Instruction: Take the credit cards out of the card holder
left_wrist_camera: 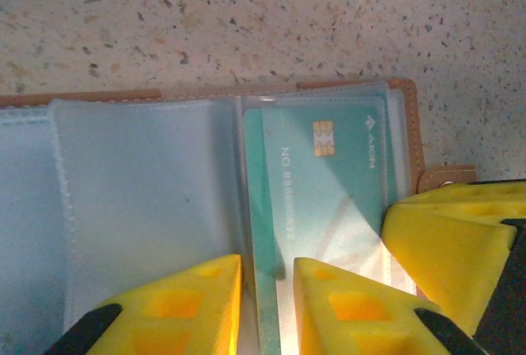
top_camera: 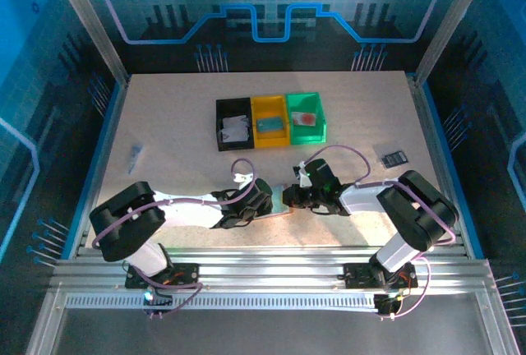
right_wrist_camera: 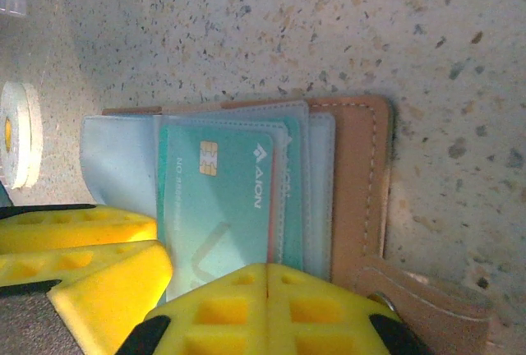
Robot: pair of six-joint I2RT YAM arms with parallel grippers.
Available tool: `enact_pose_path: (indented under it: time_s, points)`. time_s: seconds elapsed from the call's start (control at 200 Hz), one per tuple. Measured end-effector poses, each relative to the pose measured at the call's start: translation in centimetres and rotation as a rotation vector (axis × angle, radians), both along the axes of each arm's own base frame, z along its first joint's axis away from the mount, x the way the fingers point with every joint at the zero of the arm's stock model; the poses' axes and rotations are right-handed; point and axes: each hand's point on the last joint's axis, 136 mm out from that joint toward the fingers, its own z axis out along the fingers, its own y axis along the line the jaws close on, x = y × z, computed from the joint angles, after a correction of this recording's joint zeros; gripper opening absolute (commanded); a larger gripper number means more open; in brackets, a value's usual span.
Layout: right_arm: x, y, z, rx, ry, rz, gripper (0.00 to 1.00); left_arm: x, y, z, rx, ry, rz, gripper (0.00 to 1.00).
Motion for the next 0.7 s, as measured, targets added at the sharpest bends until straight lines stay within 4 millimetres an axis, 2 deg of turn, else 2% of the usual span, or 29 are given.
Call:
enact_pose_path:
  time_s: [0.14, 0.375, 0.7]
  points:
    - [0.0, 0.0, 0.0, 0.0, 0.0, 0.0, 0.01, 0.0, 0.3, 0.6, 0.022, -0.011, -0.009, 0.32]
    - [0.0, 0.0, 0.0, 0.0, 0.0, 0.0, 0.01, 0.9, -0.5, 3.4, -0.007, -0.06, -0.017, 0.34]
    - [0.0, 0.0, 0.0, -0.001, 0.001, 0.0, 0.0, 0.6, -0.6, 1.9, 0.01, -0.021, -0.022, 0.34]
